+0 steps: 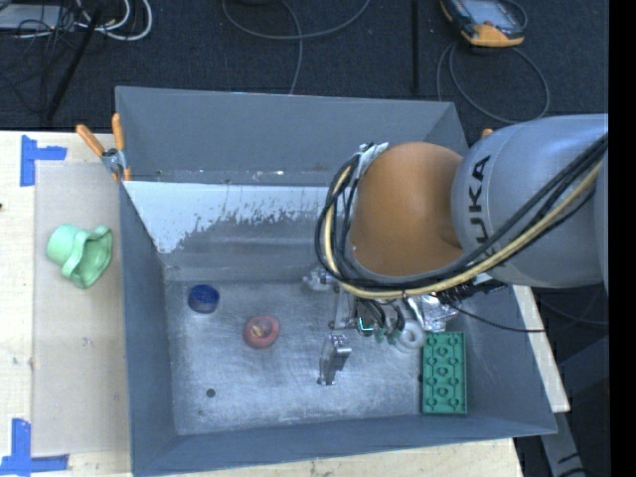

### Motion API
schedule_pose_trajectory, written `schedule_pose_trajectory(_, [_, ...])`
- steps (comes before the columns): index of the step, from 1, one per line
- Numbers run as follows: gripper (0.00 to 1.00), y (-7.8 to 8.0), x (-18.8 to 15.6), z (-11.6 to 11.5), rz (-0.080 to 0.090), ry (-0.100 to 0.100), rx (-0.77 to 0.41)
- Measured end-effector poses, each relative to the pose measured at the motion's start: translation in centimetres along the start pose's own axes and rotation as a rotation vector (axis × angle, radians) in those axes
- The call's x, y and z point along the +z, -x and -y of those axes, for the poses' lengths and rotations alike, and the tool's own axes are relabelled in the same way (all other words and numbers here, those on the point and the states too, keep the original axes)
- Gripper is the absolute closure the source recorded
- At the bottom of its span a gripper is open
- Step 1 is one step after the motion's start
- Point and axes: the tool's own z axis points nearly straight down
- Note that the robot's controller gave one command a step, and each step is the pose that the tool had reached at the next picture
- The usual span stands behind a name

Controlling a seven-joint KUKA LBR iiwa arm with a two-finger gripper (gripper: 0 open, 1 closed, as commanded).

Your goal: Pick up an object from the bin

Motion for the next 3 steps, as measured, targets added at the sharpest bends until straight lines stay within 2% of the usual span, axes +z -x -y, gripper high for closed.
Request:
schedule_pose_trajectory(1, [0.0,3.6,9.2,-4.4,0.003,0.0,-0.065])
schedule_pose_trajectory(2, [1.0,3.7,8.6,-4.3,0.008,0.001,-0.057])
schedule_pose_trajectory(3, [1.0,3.8,-4.1,-3.5,0.018,0.002,0.015])
